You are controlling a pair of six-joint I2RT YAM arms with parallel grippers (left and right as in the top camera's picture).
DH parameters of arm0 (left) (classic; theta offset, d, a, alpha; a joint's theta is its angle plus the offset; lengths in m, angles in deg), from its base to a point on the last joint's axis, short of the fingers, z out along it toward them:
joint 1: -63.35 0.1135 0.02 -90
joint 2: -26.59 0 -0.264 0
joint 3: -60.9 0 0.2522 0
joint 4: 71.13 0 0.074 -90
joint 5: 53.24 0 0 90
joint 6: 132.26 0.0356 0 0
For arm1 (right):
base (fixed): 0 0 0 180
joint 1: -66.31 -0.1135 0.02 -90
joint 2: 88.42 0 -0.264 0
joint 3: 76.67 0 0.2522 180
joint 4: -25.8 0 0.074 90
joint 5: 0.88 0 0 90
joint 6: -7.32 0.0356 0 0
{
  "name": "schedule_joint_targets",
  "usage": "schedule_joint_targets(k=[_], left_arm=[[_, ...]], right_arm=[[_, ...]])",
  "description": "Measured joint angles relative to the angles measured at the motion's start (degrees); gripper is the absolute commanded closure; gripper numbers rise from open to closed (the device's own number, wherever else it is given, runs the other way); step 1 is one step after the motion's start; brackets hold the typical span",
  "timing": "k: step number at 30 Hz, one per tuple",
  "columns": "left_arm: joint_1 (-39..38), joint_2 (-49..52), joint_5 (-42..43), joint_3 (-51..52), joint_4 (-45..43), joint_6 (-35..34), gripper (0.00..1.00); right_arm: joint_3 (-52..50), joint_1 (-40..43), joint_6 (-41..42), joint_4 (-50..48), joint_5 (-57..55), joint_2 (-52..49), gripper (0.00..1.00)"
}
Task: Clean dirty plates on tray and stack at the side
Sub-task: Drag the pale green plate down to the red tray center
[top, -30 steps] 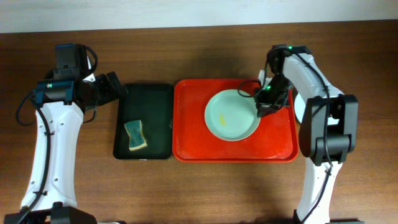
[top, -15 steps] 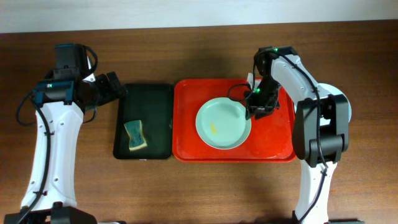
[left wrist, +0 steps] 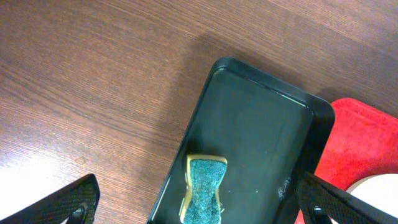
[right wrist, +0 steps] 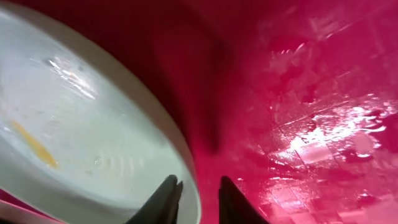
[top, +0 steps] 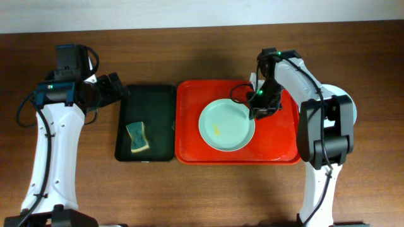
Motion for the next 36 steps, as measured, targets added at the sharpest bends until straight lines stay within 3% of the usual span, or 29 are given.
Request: schedule_joint_targets(k=[2, 3, 5, 14, 20, 22, 25, 29, 33, 36], left_arm=[[0.00, 0.00, 0.00, 0.00, 0.00, 0.02, 0.01], [0.00, 0.00, 0.00, 0.00, 0.00, 0.02, 0.01], [0.00, 0.00, 0.00, 0.00, 0.00, 0.02, 0.01], [0.00, 0.00, 0.00, 0.00, 0.00, 0.02, 0.01], [0.00, 0.00, 0.00, 0.00, 0.00, 0.02, 0.01], [0.00, 0.00, 0.00, 0.00, 0.00, 0.02, 0.01], [0.00, 0.00, 0.00, 0.00, 0.00, 0.02, 0.01], [0.00, 0.00, 0.00, 0.00, 0.00, 0.02, 0.01], [0.00, 0.00, 0.00, 0.00, 0.00, 0.02, 0.01], [0.00, 0.00, 0.00, 0.00, 0.00, 0.02, 0.01]], right_arm=[[-0.39, 0.00, -0.13, 0.13, 0.00, 0.00, 0.86], [-0.42, 0.00, 0.02, 0.15, 0.02, 0.00, 0.94], [-0.42, 0.00, -0.17, 0.66, 0.07, 0.00, 0.96], [-0.44, 0.00, 5.81, 2.10, 0.24, 0.00, 0.95], [-0.44, 0.00, 9.20, 4.00, 0.55, 0.00, 0.77], [-0.44, 0.00, 9.11, 3.34, 0.37, 0.00, 0.78], [-0.44, 0.00, 9.03, 1.16, 0.37, 0.00, 0.89], [-0.44, 0.00, 9.11, 0.74, 0.37, 0.00, 0.93], [-0.44, 0.00, 9.11, 3.15, 0.24, 0.00, 0.92], [-0.44, 0.00, 9.11, 4.00, 0.22, 0.00, 0.83]])
